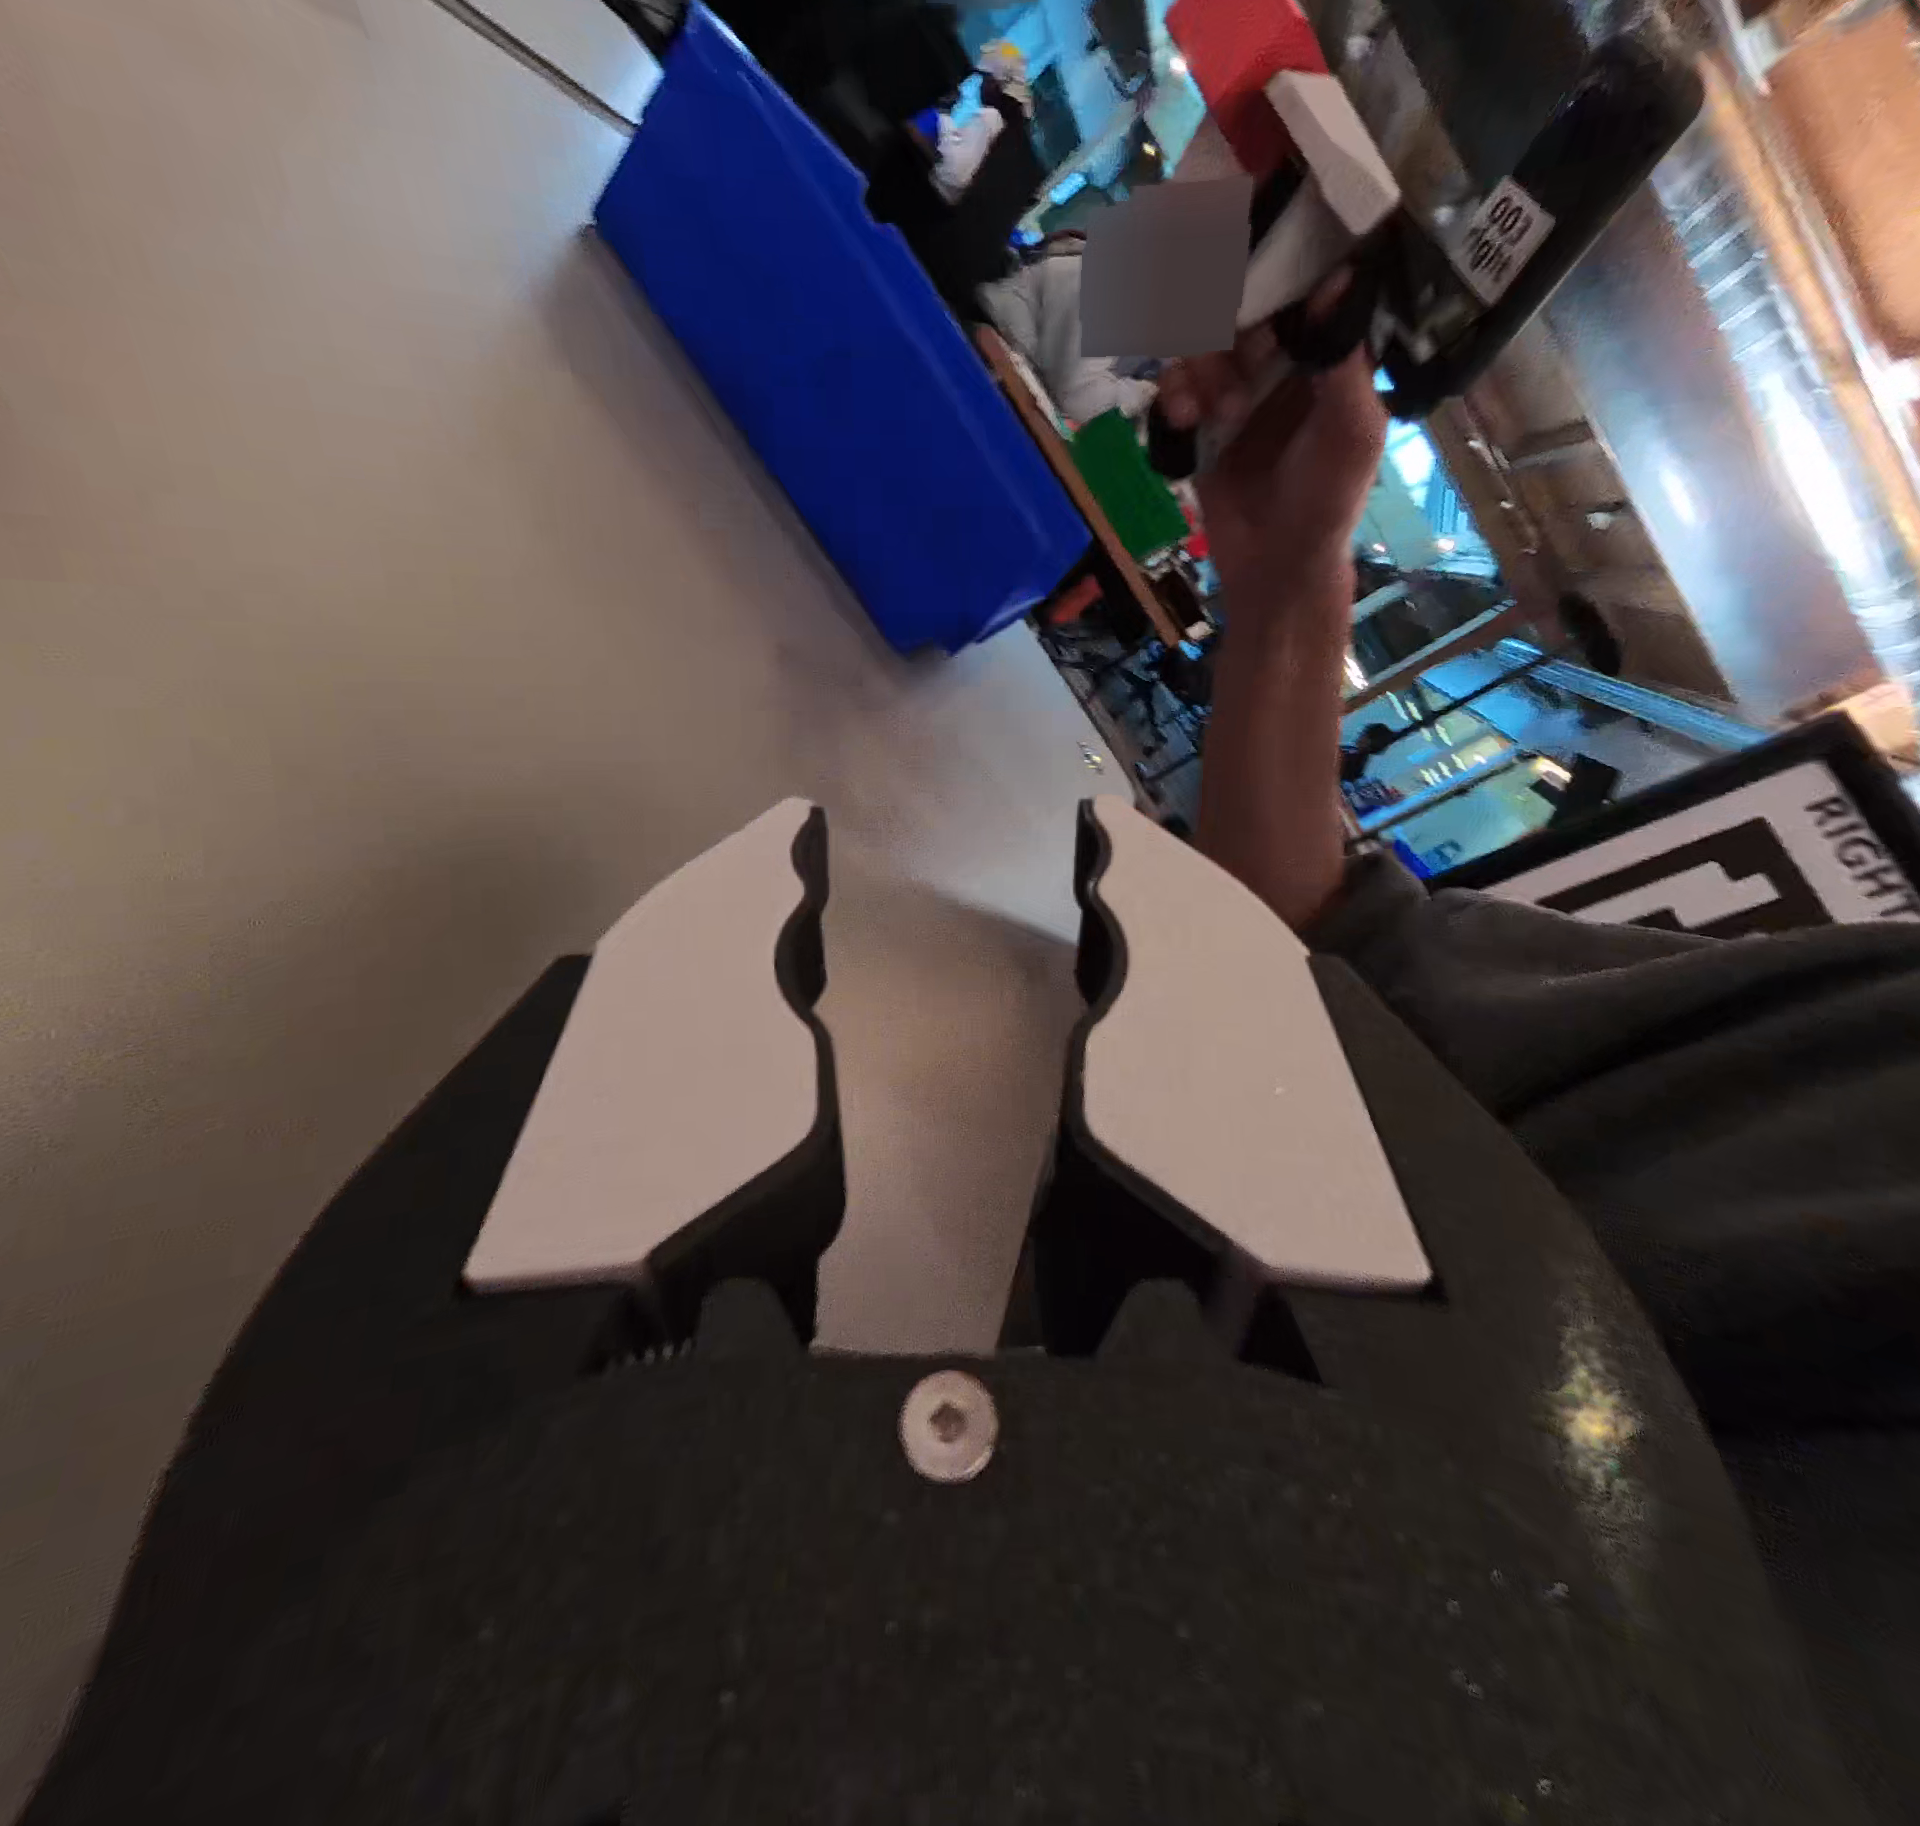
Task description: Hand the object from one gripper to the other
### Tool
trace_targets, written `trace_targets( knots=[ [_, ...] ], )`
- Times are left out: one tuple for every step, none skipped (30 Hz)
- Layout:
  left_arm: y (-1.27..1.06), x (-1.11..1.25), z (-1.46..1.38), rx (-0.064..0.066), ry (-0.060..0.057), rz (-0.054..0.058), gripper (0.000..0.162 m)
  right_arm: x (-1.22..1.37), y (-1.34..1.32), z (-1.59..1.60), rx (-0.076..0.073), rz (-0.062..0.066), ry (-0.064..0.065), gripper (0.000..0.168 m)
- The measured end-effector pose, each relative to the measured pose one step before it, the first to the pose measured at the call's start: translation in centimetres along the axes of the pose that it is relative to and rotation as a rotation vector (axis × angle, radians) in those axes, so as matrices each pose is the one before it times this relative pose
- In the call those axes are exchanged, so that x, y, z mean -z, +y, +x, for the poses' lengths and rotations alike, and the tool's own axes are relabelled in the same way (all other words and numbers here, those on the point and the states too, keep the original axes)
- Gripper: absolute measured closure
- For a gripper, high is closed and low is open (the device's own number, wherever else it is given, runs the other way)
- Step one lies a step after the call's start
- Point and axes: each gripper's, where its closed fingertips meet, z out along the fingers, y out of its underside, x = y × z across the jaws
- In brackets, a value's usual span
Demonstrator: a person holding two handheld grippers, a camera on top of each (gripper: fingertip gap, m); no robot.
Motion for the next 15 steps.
trace_targets(
  knots=[
    [0.204, 0.514, -0.203, 0.0127, -0.0148, 0.0132, 0.117, 1.333, 1.184, 3.902, -0.0253, -0.0857, 0.1322, 0.096],
    [0.034, 0.364, -0.082, 0.0199, 0.0032, 0.0108, 0.117, 0.618, 1.870, 3.972, -0.0372, -0.0997, 0.1255, 0.096],
    [-0.059, 0.187, -0.082, 0.0210, 0.0077, 0.0024, 0.117, -0.165, 2.445, 3.762, -0.0613, -0.1187, 0.1177, 0.095],
    [-0.136, 0.015, -0.191, 0.0137, 0.0008, -0.0019, 0.117, -0.960, 2.507, 3.023, -0.0797, -0.1250, 0.0858, 0.095],
    [-0.087, -0.112, -0.254, 0.0011, -0.0074, -0.0054, 0.117, -1.610, 2.241, 1.852, -0.0595, -0.1283, 0.0319, 0.095],
    [0.084, -0.216, -0.293, -0.0077, -0.0134, -0.0122, 0.118, -1.884, 1.685, 0.927, -0.0261, -0.1161, -0.0046, 0.095],
    [0.294, -0.285, -0.245, -0.0112, -0.0147, -0.0197, 0.118, -1.903, 1.113, 0.752, -0.0235, -0.0875, 0.0033, 0.096],
    [0.395, -0.307, -0.148, -0.0120, -0.0134, -0.0218, 0.118, -1.725, 0.854, 0.664, -0.0306, -0.0851, 0.0144, 0.095],
    [0.381, -0.303, 0.027, -0.0106, -0.0062, -0.0196, 0.118, -1.494, 0.464, 0.298, -0.0243, -0.0726, 0.0029, 0.095],
    [0.286, -0.257, 0.172, -0.0087, 0.0006, -0.0166, 0.118, -1.306, 0.279, 0.029, -0.0281, -0.0671, -0.0085, 0.095],
    [0.185, -0.216, 0.152, -0.0093, -0.0014, -0.0133, 0.119, -1.101, 0.186, -0.228, -0.0304, -0.0752, -0.0188, 0.095],
    [0.086, -0.159, 0.061, -0.0124, -0.0063, -0.0083, 0.119, -0.837, -0.587, -0.449, -0.0127, -0.0287, -0.0236, 0.095],
    [0.065, -0.126, -0.011, -0.0146, -0.0083, -0.0065, 0.119, -0.650, -1.130, -0.341, 0.0036, 0.0055, -0.0094, 0.095],
    [0.154, -0.100, -0.076, -0.0151, -0.0100, -0.0101, 0.119, -0.637, -0.962, 0.010, 0.0034, -0.0079, 0.0161, 0.095],
    [0.243, -0.060, -0.193, -0.0128, -0.0148, -0.0139, 0.119, -0.658, -0.532, 0.006, 0.0039, -0.0355, 0.0181, 0.095]
  ],
)
